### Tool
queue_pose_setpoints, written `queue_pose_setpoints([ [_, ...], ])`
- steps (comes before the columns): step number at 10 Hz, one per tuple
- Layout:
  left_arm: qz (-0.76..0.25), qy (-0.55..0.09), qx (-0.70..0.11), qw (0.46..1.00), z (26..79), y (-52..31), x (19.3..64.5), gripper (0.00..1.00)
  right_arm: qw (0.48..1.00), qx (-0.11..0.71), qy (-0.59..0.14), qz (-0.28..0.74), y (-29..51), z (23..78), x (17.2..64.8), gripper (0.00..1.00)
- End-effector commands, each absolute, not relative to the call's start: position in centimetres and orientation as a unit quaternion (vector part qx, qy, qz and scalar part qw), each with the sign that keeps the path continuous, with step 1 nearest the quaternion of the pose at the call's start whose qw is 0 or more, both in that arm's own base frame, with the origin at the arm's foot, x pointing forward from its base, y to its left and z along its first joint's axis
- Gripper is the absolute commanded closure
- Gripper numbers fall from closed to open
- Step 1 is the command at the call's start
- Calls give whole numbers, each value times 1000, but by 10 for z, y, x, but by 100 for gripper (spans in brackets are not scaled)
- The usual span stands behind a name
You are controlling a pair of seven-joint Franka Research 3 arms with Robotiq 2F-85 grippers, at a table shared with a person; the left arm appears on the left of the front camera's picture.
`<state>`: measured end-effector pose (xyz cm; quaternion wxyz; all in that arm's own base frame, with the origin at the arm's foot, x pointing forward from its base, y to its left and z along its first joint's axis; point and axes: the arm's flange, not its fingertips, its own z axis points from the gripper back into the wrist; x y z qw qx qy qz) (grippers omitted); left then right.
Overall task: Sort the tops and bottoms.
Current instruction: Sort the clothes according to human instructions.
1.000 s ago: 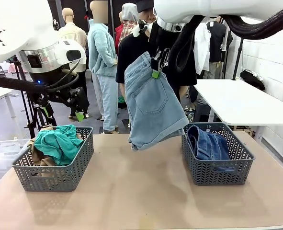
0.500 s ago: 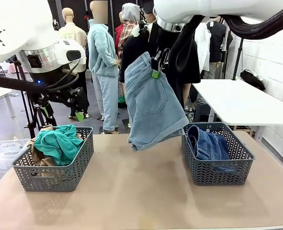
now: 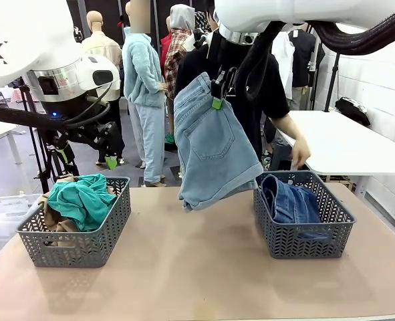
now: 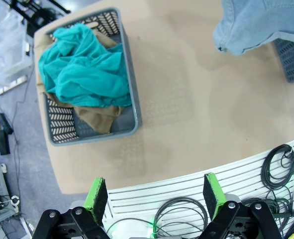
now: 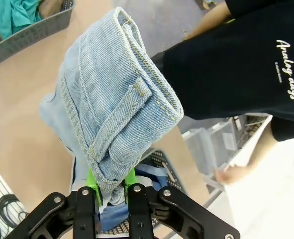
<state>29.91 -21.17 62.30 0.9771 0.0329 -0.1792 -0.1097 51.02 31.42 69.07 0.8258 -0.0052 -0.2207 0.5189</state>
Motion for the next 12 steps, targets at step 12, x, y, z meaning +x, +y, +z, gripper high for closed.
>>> queue_pose_setpoints([
  [12, -110, -177, 34, 977, 623, -208, 299, 0, 824, -8, -229, 518, 315, 695, 512, 100],
])
